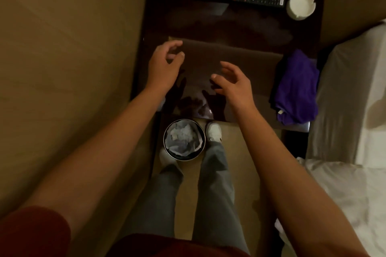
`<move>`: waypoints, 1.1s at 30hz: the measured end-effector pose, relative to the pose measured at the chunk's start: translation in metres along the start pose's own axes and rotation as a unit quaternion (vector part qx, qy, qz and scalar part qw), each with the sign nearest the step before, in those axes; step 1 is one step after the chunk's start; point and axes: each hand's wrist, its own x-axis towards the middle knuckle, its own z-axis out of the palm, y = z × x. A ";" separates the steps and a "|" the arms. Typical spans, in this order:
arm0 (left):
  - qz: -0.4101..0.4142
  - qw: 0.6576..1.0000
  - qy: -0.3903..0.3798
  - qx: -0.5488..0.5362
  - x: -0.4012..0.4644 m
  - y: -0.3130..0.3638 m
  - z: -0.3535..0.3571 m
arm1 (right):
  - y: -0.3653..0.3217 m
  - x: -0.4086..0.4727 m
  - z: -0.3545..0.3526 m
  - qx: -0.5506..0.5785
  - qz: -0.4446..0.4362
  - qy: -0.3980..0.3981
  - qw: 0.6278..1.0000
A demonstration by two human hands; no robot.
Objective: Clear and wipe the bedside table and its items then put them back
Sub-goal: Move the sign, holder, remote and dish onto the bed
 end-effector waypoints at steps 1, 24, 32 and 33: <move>-0.001 1.000 0.007 -0.001 0.006 0.000 0.001 | -0.003 0.010 -0.001 0.005 -0.001 -0.005 1.000; 0.099 0.948 0.055 0.298 0.208 0.056 0.000 | -0.116 0.216 -0.048 -0.051 -0.016 -0.011 0.998; 0.092 0.873 -0.092 0.470 0.252 0.066 0.003 | -0.132 0.257 -0.040 -0.059 -0.022 -0.066 0.996; 0.093 0.863 -0.111 0.484 0.255 0.066 0.000 | -0.134 0.259 -0.038 -0.044 -0.016 -0.080 0.996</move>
